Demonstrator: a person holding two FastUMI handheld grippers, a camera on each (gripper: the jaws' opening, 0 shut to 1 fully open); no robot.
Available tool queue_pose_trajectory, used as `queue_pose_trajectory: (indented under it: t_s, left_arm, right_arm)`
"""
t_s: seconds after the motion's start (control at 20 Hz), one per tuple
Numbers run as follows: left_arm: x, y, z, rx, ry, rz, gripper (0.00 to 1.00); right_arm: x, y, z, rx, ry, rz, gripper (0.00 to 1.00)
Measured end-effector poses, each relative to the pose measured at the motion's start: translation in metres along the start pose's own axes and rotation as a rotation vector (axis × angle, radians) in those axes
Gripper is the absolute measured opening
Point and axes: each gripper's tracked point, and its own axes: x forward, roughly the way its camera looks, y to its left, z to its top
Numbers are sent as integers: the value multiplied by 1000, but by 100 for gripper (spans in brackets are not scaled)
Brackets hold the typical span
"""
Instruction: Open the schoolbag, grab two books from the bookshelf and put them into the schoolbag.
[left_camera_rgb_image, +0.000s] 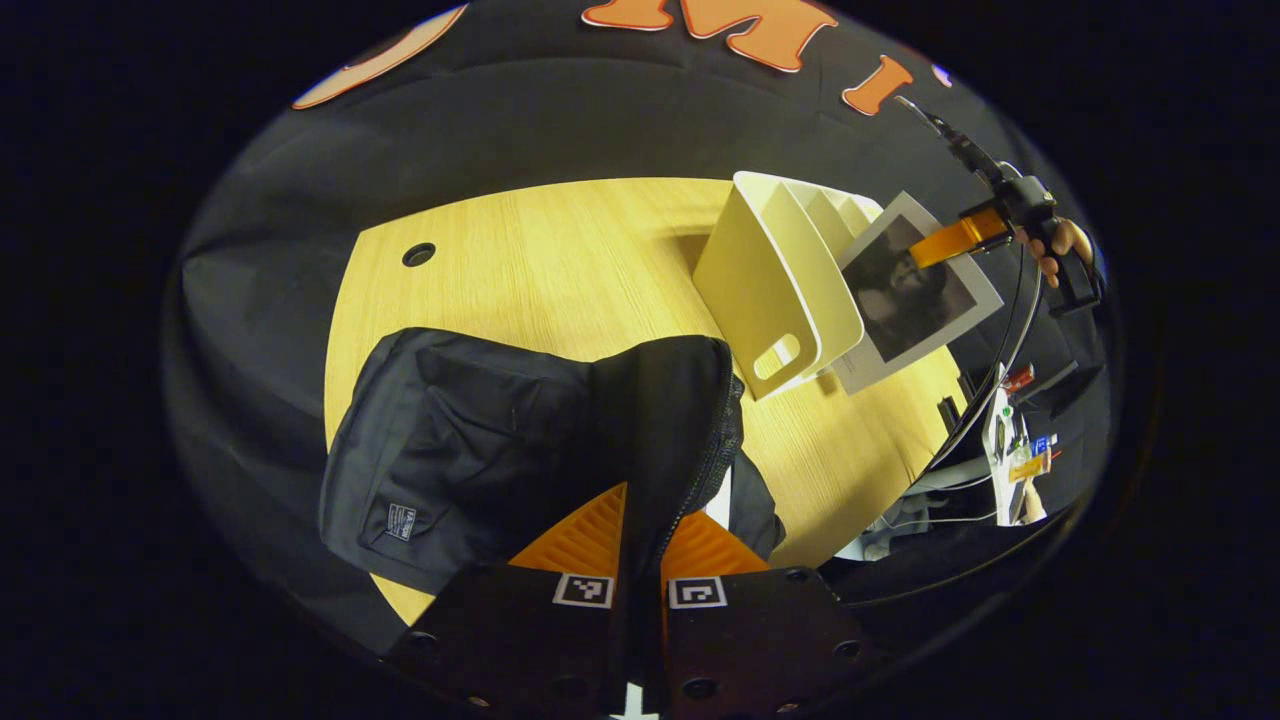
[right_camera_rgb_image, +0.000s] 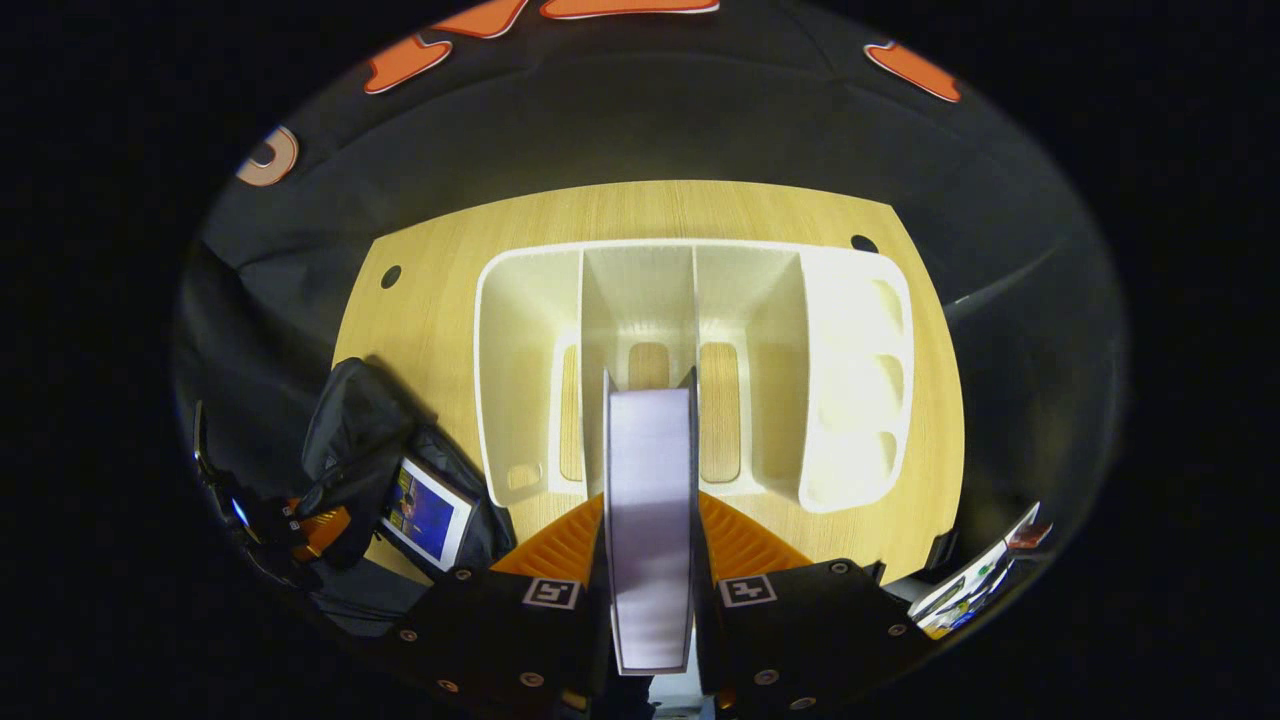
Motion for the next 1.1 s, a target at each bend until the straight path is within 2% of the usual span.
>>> queue_pose_trajectory:
  t_s: [0.4,0.7,0.9,1.1]
  left_arm:
    - [2,-1,-1,56,2,-24,6]
    - [-1,-2,0,80,13,-36,6]
    - [-2,-1,2,105,22,-35,6]
    - [-6,2,7,117,26,-17,6]
  right_arm:
    - [-21,0,-67,104,-4,51,35]
    - [-33,9,-109,237,-34,169,34]
    - [-35,22,-121,341,-72,256,34]
    - [-39,41,-134,386,-102,353,33]
